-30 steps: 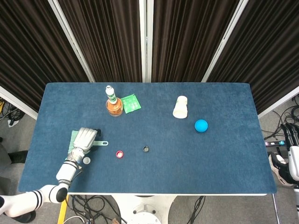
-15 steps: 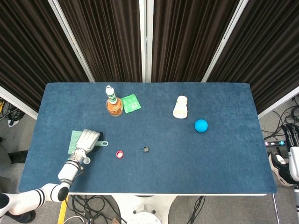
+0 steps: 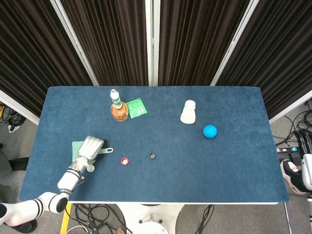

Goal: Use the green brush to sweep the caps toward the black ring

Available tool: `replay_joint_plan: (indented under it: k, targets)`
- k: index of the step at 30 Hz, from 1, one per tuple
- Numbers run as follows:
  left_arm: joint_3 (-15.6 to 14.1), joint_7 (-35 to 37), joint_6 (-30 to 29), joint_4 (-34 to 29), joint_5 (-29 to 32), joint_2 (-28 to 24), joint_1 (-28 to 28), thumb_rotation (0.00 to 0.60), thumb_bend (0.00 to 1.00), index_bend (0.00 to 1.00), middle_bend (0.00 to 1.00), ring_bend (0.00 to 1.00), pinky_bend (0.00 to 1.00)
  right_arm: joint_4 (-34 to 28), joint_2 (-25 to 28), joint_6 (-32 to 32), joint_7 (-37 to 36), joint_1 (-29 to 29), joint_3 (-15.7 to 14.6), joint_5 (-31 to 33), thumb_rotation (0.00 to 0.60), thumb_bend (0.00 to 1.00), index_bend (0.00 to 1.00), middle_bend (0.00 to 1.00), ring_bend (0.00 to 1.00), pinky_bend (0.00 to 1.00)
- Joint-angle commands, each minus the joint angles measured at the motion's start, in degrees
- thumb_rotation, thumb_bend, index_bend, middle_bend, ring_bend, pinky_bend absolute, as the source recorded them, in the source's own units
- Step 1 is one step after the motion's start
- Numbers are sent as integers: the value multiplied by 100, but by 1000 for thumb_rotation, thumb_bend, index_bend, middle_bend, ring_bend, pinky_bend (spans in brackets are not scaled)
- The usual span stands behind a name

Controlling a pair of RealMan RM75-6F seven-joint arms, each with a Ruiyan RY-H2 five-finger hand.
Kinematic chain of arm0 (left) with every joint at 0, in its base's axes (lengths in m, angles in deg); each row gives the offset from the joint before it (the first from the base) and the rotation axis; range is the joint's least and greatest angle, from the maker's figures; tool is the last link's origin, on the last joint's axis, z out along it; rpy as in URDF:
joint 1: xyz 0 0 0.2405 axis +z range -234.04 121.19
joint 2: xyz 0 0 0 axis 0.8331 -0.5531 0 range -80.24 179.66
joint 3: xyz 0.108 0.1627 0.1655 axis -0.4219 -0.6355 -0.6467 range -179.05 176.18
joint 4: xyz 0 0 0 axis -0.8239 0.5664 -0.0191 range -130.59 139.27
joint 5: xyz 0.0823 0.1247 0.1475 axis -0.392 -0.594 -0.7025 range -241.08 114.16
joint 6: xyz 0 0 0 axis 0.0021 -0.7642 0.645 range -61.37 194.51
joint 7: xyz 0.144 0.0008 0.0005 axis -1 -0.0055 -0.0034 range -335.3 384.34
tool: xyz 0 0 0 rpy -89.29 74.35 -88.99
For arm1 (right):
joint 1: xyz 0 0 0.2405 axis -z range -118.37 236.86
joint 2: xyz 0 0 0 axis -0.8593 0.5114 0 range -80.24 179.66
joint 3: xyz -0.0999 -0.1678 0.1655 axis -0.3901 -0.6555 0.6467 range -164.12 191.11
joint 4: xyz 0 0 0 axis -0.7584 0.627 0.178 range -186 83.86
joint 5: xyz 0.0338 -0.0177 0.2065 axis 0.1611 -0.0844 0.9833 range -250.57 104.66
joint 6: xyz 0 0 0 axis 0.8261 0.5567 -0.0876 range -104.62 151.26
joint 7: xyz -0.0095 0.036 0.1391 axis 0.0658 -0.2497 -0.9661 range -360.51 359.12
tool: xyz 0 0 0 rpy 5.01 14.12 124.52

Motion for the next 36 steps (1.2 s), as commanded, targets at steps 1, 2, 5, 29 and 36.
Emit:
replay_joint_plan:
  k: [1, 2, 5, 29, 36]
  targets:
    - [115, 580, -256, -97, -278, -282, 83, 600, 340, 503, 569, 775, 915, -2, 4, -13, -2, 6, 1, -5, 600, 173, 0, 53, 0, 11]
    - [157, 775, -285, -159, -304, -372, 106, 600, 345, 505, 573, 774, 916, -1, 5, -18, -2, 7, 3, -8, 600, 172, 0, 53, 0, 11]
    - [291, 1392, -402, -364, -377, -686, 198, 600, 355, 506, 576, 775, 916, 7, 5, -27, -12, 7, 8, -14, 600, 174, 0, 53, 0, 11]
    - [39, 3805, -1608, -1035, -848, -522, 1430, 600, 371, 503, 578, 770, 915, -26, 5, 34, 94, -16, 28, 63, 600, 173, 0, 53, 0, 11]
    - [37, 4018, -1834, -497, -1082, 90, 1501, 600, 371, 502, 578, 769, 914, -122, 21, 24, 174, -17, 26, 57, 600, 172, 0, 53, 0, 11]
